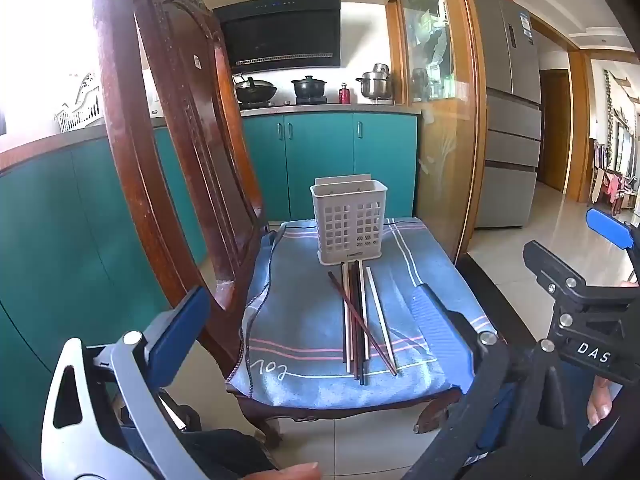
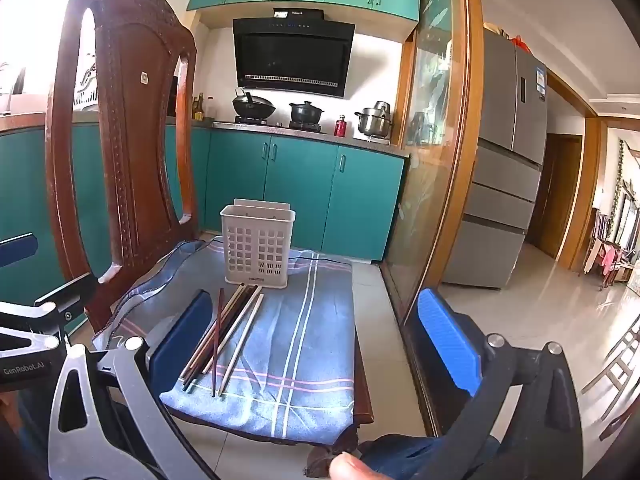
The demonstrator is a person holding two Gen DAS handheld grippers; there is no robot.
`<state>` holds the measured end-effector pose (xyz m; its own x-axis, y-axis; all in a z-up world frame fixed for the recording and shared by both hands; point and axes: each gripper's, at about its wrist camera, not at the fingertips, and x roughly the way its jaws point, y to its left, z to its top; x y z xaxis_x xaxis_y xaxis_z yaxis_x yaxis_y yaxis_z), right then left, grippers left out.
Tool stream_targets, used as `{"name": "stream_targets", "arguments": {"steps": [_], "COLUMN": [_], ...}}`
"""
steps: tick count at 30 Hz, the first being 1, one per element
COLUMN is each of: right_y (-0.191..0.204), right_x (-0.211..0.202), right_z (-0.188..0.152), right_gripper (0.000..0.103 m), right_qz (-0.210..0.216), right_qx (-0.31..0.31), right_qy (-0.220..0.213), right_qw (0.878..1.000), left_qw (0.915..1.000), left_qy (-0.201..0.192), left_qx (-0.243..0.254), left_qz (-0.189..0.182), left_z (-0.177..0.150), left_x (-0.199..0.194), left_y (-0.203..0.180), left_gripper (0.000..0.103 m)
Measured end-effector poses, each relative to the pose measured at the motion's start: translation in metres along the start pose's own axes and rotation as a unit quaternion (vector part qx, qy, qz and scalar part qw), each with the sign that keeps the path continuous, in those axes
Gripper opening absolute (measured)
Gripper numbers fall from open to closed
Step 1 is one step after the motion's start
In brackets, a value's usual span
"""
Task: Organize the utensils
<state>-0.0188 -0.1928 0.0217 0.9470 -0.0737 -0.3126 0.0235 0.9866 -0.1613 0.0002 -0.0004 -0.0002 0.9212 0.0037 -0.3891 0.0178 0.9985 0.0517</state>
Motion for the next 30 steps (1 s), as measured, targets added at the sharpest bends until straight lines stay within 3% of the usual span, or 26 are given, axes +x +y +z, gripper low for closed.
{"name": "stream_targets", "arguments": {"steps": [30], "right_y": [0.0002], "right_x": [-0.0041], "right_z": [-0.0001], "right_gripper": [0.1], "right_qz": [0.0], "right_qx": [-0.002], "right_qy": [-0.006], "right_qw": [1.0], "left_qw": [1.0], "left_qy": [0.001], "left_qx": [0.008], "left_qz": [0.004], "left_z": [0.0038], "left_x": [-0.0036], "left_y": [-0.0051], "left_gripper": [0.1]}}
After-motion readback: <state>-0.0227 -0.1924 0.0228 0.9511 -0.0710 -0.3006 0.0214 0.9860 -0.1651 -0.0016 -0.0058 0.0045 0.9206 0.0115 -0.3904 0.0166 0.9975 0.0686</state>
